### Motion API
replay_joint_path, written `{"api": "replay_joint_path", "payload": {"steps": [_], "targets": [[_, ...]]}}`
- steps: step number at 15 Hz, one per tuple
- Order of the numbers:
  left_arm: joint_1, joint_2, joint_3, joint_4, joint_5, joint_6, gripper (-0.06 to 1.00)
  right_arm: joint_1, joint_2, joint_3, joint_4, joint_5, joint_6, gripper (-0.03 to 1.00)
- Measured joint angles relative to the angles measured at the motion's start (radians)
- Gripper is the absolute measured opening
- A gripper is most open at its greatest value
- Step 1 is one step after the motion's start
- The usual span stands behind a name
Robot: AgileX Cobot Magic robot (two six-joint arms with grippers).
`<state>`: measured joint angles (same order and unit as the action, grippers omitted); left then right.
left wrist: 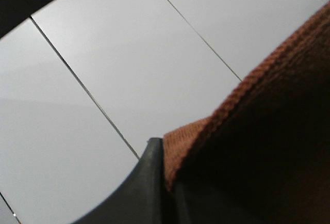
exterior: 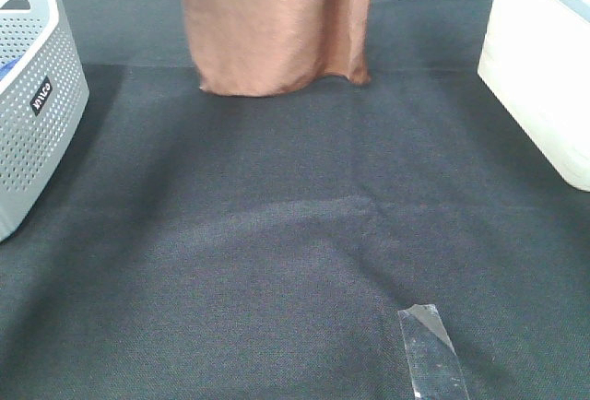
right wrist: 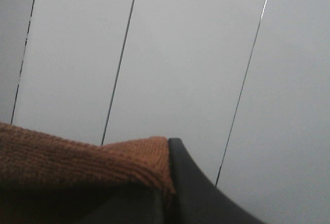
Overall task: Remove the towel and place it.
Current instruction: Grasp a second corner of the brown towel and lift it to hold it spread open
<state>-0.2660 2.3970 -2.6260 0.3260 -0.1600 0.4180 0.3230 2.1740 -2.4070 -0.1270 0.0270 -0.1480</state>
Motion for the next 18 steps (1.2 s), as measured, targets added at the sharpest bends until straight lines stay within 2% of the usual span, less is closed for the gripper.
{"api": "replay_joint_path", "payload": {"steps": [1,2,3,5,9,11,14,16,18], "targets": [[0.000,0.003,0.000,-0.002,0.090,-0.015,0.00,0.000,0.003,0.000,0.009,0.047,0.000,0.00],[-0.004,0.002,-0.001,-0.034,0.232,-0.038,0.00,0.000,0.004,0.000,0.025,0.125,0.000,0.00],[-0.013,0.003,-0.002,-0.155,0.552,-0.048,0.00,0.000,0.006,0.000,0.086,0.331,0.000,0.00],[-0.016,0.004,-0.002,-0.245,0.859,-0.048,0.00,0.000,0.006,0.000,0.133,0.537,0.006,0.00],[-0.020,-0.049,-0.002,-0.319,1.253,-0.133,0.00,0.000,-0.013,0.000,0.151,0.834,0.061,0.00],[-0.022,-0.101,-0.002,-0.326,1.354,-0.180,0.00,0.000,-0.043,0.000,0.153,0.940,0.062,0.00],[-0.023,-0.160,0.002,-0.349,1.369,-0.238,0.00,0.000,-0.094,0.000,0.159,1.055,0.062,0.00],[-0.023,-0.232,0.095,-0.352,1.369,-0.269,0.00,0.001,-0.123,0.000,0.172,1.129,0.062,0.00],[-0.023,-0.348,0.281,-0.358,1.369,-0.287,0.00,0.001,-0.144,0.000,0.214,1.181,0.054,0.00]]}}
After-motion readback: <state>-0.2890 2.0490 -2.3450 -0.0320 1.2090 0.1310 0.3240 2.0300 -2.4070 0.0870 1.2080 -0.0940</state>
